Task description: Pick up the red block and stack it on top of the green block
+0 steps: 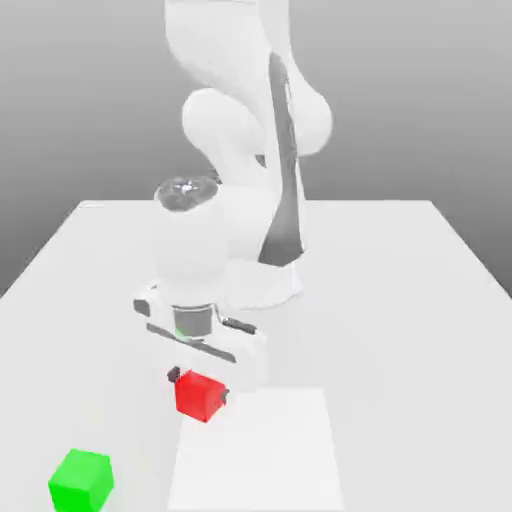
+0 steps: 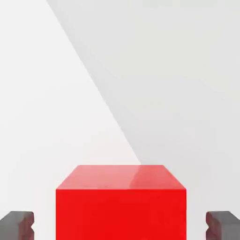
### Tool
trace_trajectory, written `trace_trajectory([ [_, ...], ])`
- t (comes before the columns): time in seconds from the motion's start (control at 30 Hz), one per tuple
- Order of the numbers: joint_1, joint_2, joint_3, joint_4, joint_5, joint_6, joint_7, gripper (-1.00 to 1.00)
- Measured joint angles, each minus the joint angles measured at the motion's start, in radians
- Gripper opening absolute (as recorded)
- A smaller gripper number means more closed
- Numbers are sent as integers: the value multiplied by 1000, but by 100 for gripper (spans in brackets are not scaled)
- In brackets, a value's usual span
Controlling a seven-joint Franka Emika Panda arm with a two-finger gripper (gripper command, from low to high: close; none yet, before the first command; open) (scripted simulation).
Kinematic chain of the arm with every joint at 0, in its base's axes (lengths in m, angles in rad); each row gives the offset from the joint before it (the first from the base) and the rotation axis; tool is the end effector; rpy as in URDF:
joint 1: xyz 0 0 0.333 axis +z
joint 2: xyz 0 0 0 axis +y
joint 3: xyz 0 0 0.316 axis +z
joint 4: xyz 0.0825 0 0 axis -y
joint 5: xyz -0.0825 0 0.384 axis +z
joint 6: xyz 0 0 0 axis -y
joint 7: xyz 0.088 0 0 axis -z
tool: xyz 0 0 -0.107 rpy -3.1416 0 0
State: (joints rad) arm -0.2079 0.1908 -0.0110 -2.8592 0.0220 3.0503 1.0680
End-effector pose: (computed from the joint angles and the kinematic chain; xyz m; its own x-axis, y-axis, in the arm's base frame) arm 0.3375 -0.0772 0.1458 0.2592 -0.9658 0.0002 -0.9658 -0.2592 -0.0003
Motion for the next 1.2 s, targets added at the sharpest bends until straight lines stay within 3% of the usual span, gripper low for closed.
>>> trace_trajectory([
  [0.17, -2, 0, 2, 0, -4, 0, 3, -100],
  [0.43, 0, -242, -13, -20, -20, -222, 1, -100],
  [0.9, -105, -14, -62, 463, 14, -480, -436, -100],
  [1.07, -124, 142, -55, 516, 28, -376, -486, -100],
  [1.1, -126, 160, -53, 518, 30, -359, -488, 100],
  [1.2, -126, 160, -53, 518, 30, -359, -488, 100],
])
